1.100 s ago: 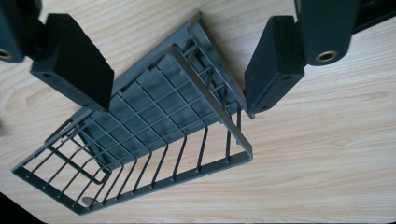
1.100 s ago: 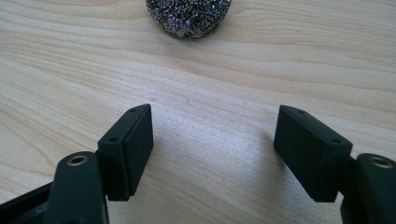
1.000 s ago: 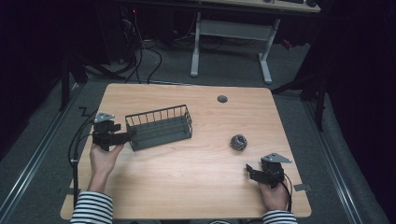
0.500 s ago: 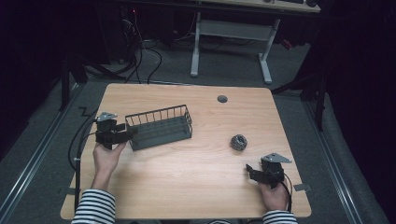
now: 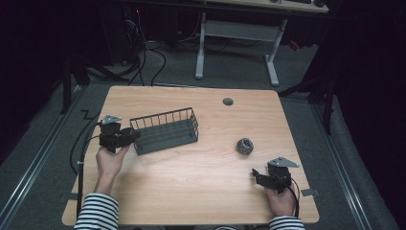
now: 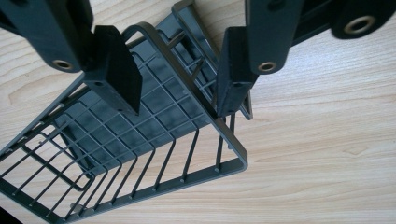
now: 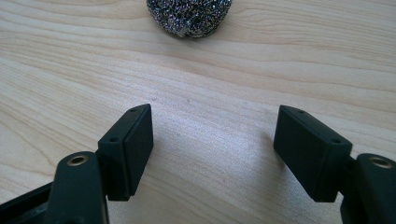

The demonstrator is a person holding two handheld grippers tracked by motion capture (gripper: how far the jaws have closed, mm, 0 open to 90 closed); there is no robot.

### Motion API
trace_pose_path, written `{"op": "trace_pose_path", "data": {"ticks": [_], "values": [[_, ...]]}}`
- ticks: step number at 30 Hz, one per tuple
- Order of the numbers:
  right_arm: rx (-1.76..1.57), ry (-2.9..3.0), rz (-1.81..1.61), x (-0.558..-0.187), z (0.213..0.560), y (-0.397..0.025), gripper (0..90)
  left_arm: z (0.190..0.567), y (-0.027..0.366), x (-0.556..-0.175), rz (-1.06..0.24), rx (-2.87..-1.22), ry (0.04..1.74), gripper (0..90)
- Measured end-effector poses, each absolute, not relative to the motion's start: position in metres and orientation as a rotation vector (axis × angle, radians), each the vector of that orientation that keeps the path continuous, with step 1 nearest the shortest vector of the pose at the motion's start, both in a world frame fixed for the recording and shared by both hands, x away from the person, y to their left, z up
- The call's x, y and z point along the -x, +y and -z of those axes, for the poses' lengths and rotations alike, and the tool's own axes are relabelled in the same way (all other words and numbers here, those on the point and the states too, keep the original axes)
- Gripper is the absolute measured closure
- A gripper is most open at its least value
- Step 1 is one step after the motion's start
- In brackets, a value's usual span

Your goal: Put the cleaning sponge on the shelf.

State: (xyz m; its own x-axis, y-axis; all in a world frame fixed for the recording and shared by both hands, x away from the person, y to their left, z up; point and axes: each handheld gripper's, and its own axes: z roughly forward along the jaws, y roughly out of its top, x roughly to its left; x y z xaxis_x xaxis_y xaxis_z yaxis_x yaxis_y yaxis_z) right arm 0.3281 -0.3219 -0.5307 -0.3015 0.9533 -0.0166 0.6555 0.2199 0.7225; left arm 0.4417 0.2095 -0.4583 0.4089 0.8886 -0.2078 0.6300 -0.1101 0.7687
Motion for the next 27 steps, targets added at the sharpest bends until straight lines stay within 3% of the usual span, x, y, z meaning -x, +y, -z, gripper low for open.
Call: {"op": "trace_pose_path", "data": {"ticks": [27], "values": [[-1.475,2.042,-0.857,-0.328,0.531,-0.322,28.9,0.459,0.177,-0.423,-0.359,-1.88,1.199,58.1]]}}
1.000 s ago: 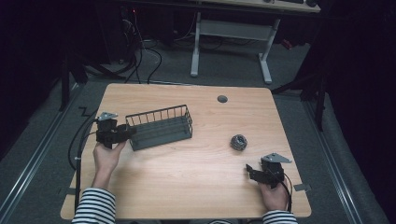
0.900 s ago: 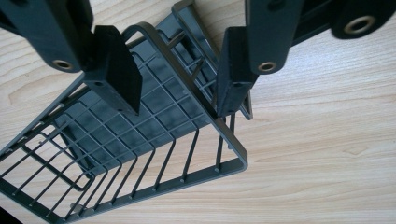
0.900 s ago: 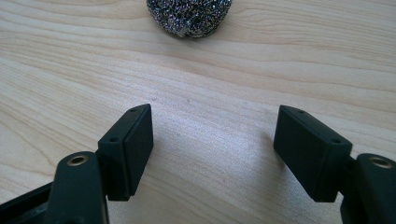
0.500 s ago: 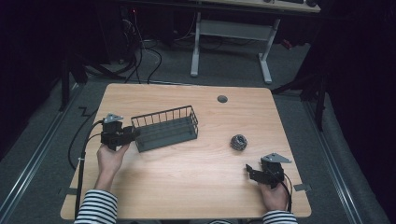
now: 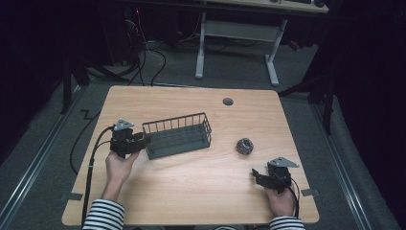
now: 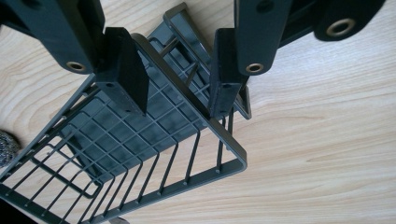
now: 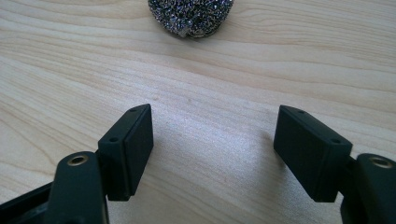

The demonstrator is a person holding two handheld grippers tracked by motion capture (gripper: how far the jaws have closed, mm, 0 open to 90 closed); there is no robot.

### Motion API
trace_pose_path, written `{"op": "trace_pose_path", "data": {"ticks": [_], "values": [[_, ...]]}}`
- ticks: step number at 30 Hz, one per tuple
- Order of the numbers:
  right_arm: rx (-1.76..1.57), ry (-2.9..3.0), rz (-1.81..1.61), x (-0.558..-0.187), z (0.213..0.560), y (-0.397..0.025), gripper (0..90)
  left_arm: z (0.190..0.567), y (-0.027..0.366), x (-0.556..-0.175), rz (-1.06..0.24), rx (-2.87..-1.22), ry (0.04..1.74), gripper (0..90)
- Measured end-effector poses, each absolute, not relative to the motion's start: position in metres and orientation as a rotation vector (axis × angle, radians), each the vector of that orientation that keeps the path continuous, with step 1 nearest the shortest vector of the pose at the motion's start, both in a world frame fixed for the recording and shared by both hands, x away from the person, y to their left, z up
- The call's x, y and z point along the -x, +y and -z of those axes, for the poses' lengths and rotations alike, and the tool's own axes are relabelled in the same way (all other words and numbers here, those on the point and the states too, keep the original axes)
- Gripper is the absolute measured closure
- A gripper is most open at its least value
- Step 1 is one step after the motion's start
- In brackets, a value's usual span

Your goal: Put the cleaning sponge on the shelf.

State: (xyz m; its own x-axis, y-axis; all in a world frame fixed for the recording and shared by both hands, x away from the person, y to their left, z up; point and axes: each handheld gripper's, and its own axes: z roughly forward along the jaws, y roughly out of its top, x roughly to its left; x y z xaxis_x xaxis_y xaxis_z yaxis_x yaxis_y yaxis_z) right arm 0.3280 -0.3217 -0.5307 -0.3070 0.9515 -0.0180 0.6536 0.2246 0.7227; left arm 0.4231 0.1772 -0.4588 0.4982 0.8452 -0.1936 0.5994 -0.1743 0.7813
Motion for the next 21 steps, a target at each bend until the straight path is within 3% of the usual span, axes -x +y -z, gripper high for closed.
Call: {"op": "trace_pose_path", "data": {"ticks": [21], "values": [[-1.477,2.042,-0.857,-0.328,0.531,-0.322,28.8,0.457,0.16,-0.402,-0.333,-1.909,1.146,57.8]]}}
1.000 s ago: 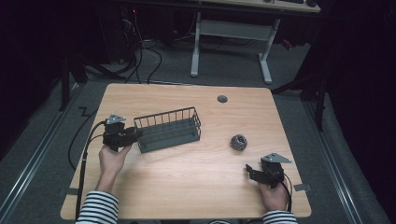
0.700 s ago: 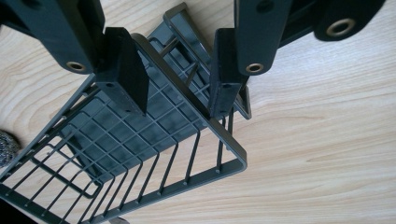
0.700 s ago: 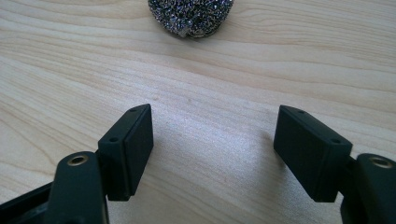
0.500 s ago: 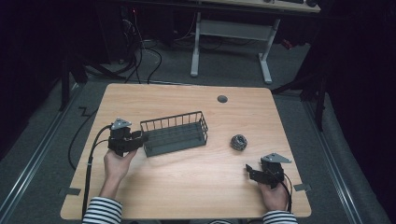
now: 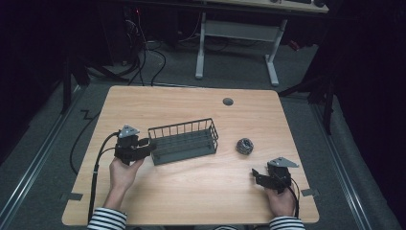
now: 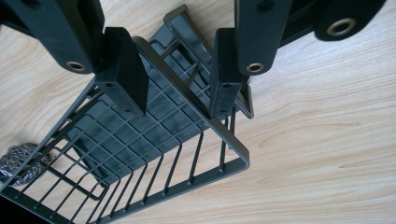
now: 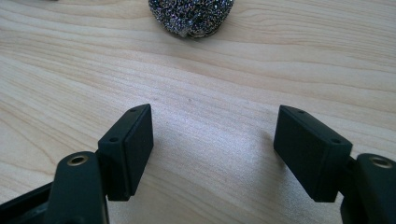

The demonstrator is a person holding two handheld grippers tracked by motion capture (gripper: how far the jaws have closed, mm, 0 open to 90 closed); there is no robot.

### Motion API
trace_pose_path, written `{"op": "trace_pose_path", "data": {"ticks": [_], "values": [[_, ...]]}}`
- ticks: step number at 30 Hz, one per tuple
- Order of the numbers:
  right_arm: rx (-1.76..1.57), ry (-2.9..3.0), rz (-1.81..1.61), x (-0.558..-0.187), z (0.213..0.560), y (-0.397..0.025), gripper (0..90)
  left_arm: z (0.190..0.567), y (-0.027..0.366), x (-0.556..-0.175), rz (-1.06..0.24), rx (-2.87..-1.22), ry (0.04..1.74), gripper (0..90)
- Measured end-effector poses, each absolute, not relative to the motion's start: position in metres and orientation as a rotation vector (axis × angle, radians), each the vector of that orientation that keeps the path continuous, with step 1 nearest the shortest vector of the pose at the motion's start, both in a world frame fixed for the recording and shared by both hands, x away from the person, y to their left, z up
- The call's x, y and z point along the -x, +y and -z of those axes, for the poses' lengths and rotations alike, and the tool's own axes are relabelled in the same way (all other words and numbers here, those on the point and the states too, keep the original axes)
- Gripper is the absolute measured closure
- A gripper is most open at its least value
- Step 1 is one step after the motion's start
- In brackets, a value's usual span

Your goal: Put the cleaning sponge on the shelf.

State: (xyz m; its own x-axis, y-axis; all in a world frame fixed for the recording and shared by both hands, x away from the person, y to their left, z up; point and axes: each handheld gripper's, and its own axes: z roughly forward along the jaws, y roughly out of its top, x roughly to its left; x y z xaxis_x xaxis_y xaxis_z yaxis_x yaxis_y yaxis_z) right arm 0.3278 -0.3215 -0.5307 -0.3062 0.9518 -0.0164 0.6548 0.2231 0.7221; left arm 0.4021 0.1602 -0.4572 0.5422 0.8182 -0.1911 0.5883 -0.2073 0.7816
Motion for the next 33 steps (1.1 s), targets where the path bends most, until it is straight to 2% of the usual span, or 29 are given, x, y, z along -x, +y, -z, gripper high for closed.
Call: {"op": "trace_pose_path", "data": {"ticks": [7,10,14,18,25,33], "values": [[-1.475,2.043,-0.857,-0.328,0.531,-0.322,28.8,0.457,0.153,-0.402,-0.31,-1.923,1.132,57.6],[-1.474,2.043,-0.857,-0.328,0.531,-0.322,28.8,0.457,0.154,-0.401,-0.299,-1.905,1.133,51.2],[-1.478,2.042,-0.857,-0.328,0.531,-0.322,28.8,0.451,0.159,-0.399,-0.312,-1.858,1.129,36.0],[-1.477,2.043,-0.857,-0.328,0.531,-0.322,28.8,0.445,0.164,-0.395,-0.331,-1.831,1.118,30.5],[-1.477,2.042,-0.857,-0.328,0.531,-0.322,28.8,0.44,0.182,-0.382,-0.409,-1.814,1.107,30.5],[-1.473,2.044,-0.857,-0.328,0.531,-0.322,28.8,0.456,0.208,-0.372,-0.455,-1.827,1.164,31.0]]}}
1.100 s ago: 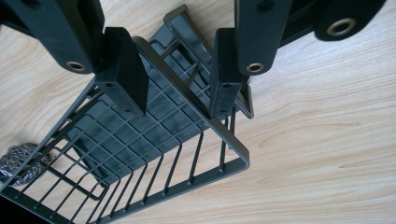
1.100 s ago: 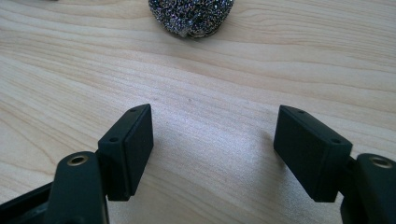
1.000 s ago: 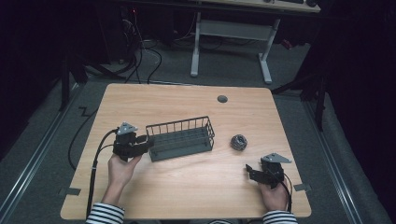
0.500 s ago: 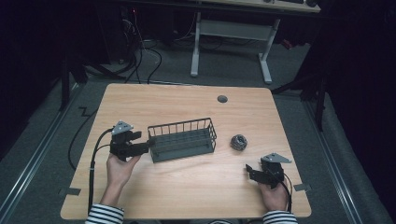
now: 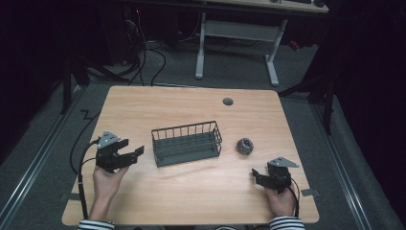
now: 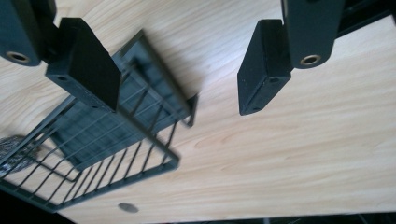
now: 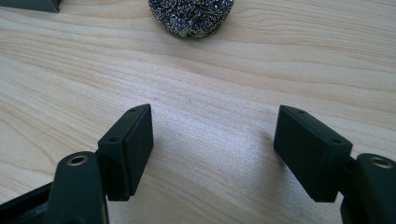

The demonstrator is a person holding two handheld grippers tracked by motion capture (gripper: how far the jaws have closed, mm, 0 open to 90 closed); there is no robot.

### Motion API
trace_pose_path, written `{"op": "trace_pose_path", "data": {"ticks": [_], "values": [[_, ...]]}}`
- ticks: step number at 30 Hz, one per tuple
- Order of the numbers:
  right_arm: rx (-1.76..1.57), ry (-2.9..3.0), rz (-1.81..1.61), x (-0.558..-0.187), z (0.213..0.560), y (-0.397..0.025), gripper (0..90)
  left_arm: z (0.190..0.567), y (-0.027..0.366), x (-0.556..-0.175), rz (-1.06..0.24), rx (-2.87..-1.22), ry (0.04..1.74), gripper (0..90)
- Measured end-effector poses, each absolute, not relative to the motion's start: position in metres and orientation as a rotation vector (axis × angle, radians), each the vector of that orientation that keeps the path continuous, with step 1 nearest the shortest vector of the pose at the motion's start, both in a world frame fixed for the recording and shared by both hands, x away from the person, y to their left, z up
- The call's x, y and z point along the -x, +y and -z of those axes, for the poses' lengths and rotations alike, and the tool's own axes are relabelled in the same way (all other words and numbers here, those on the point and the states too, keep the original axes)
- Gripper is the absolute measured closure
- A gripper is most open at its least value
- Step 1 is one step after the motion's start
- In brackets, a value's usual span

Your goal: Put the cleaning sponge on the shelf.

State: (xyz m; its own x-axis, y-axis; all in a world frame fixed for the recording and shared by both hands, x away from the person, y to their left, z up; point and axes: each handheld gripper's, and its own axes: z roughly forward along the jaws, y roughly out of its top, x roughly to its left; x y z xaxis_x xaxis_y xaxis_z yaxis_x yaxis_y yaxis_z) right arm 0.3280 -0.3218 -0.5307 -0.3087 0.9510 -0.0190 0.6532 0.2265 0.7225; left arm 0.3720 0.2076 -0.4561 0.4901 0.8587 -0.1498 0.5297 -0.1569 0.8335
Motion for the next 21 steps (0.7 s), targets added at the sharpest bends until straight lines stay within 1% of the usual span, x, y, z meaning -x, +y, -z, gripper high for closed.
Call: {"op": "trace_pose_path", "data": {"ticks": [5,6,10,14,21], "values": [[-1.473,2.044,-0.857,-0.328,0.531,-0.322,28.8,0.476,0.216,-0.367,-0.488,-1.855,1.218,30.9],[-1.473,2.044,-0.857,-0.328,0.531,-0.322,28.8,0.476,0.216,-0.367,-0.488,-1.855,1.218,30.9],[-1.473,2.044,-0.857,-0.328,0.531,-0.322,28.8,0.498,0.22,-0.366,-0.492,-1.881,1.283,31.7],[-1.473,2.044,-0.857,-0.328,0.531,-0.322,28.8,0.512,0.219,-0.367,-0.509,-1.894,1.326,31.8],[-1.473,2.044,-0.857,-0.328,0.531,-0.322,28.8,0.526,0.22,-0.37,-0.539,-1.89,1.385,31.7]]}}
